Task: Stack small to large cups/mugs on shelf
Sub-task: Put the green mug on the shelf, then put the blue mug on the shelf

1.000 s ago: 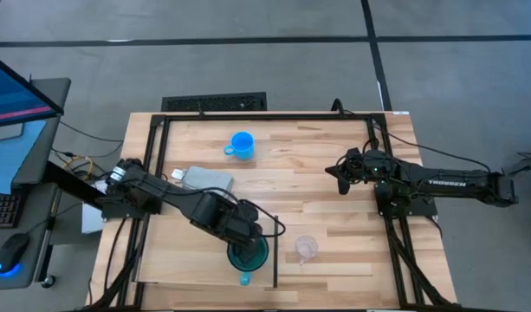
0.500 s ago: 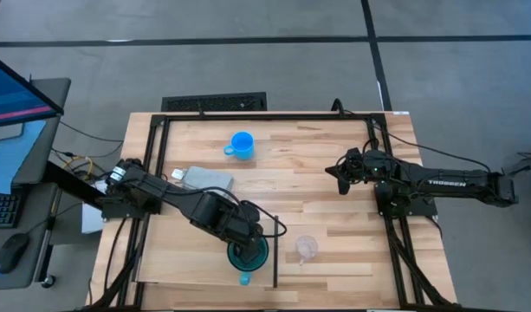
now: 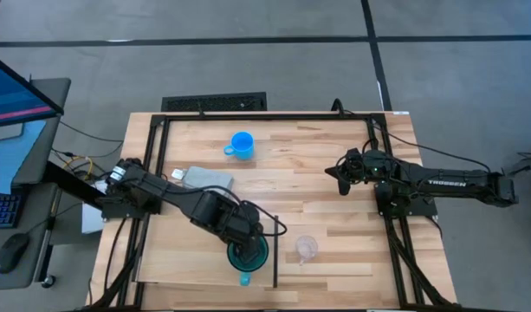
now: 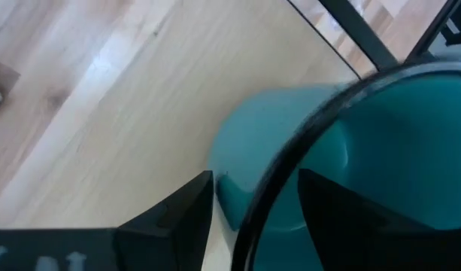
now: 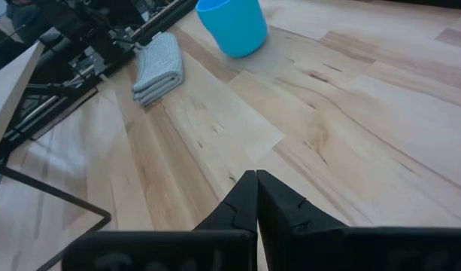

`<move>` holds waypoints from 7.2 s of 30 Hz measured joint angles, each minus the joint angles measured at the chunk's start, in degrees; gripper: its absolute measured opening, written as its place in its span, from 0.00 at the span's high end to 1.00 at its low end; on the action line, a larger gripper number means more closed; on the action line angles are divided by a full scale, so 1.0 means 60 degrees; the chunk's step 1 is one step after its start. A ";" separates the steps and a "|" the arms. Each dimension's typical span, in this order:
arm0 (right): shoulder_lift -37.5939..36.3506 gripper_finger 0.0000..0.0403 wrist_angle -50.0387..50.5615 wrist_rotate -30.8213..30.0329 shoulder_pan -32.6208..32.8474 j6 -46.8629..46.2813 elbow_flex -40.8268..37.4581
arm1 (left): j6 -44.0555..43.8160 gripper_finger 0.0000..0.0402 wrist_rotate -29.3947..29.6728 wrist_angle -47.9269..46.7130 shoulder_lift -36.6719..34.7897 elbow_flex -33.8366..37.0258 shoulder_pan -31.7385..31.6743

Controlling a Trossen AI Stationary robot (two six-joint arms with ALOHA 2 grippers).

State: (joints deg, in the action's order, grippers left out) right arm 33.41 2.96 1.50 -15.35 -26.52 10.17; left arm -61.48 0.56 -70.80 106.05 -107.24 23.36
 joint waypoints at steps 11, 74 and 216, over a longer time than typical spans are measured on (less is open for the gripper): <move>0.0000 0.93 0.0000 0.0011 -0.0002 0.0000 0.0000 | 0.0636 0.54 0.0452 -0.0498 -0.0022 -0.0963 -0.0099; -0.0001 0.93 0.0011 0.0018 0.0000 -0.0066 0.0004 | 1.1007 0.54 0.1161 -0.2380 -0.0924 -0.3367 -0.8626; -0.0004 0.93 -0.0863 -0.0262 -0.0007 -0.1832 0.0004 | 1.4742 0.69 -0.3345 -0.0235 0.0329 0.1214 -1.1434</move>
State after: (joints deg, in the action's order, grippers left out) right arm 33.39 -2.22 -0.08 -15.40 -37.52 10.20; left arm 26.98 -19.51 -72.21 108.03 -99.96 -45.25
